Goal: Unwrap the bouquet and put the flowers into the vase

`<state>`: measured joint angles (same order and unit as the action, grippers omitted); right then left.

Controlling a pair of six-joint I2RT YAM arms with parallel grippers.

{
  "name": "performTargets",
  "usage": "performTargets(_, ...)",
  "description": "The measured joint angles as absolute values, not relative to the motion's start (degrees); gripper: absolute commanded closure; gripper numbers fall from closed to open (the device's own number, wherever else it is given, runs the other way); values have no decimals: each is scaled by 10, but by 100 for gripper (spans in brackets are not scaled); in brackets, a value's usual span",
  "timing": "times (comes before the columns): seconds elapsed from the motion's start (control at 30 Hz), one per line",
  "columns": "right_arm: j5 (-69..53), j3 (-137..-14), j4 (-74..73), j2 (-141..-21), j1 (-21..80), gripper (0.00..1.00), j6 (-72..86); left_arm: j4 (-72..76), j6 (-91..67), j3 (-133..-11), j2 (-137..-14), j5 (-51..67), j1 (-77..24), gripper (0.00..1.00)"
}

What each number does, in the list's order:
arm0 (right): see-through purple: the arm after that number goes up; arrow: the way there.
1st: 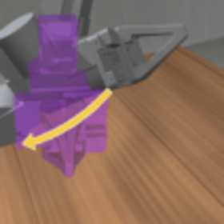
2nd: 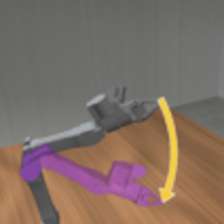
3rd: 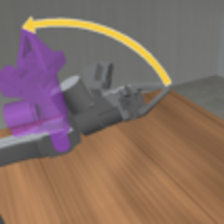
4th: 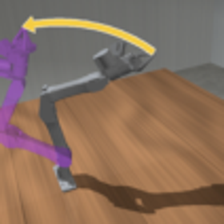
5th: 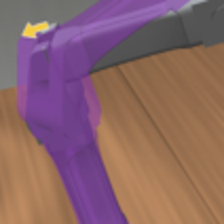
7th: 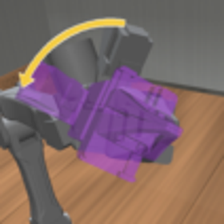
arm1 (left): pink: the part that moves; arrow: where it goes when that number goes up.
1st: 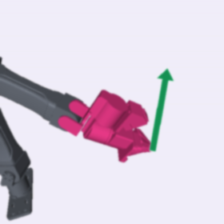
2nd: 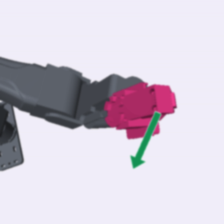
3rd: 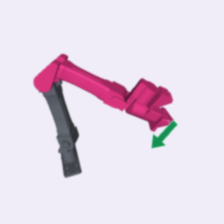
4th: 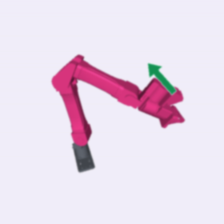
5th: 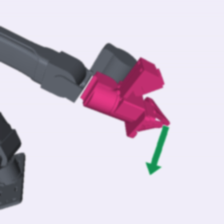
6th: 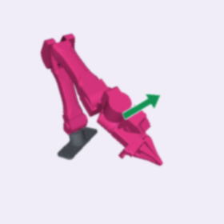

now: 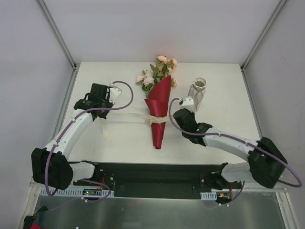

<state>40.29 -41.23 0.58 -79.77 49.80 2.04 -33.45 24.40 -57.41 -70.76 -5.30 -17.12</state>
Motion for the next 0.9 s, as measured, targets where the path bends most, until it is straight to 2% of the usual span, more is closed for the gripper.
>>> performTargets(0.2, 464, -403, -100, -620, 392, 99, 106, -333, 238, -586, -706, -83, -38, 100)
performTargets(0.33, 476, -402, -169, -572, 295, 97, 149, -329, 236, -586, -698, -102, -12, 100)
performTargets(0.37, 478, -402, -188, -567, 274, 77, 160, -326, 236, -586, -696, -106, -10, 94)
performTargets(0.4, 479, -403, -208, -565, 257, 63, 171, -320, 236, -584, -695, -112, -10, 62)
performTargets(0.43, 480, -404, -225, -565, 245, 49, 182, -314, 236, -583, -694, -120, -10, 39)
performTargets(0.47, 481, -408, -250, -566, 231, 27, 190, -308, 240, -580, -693, -127, -10, 22)
performTargets(0.5, 482, -413, -271, -567, 221, 22, 196, -303, 241, -577, -693, -130, -10, 5)
performTargets(0.53, 484, -420, -289, -568, 213, 19, 202, -300, 241, -573, -693, -130, -10, 1)
performTargets(0.67, 487, -448, -329, -562, 207, 11, 202, -301, 239, -565, -679, -108, -11, 1)
performTargets(0.73, 487, -455, -335, -545, 215, 10, 194, -305, 239, -565, -664, -93, -20, 1)
performTargets(0.9, 492, -479, -340, -502, 327, 10, 178, -335, 230, -595, -642, -36, -95, 1)
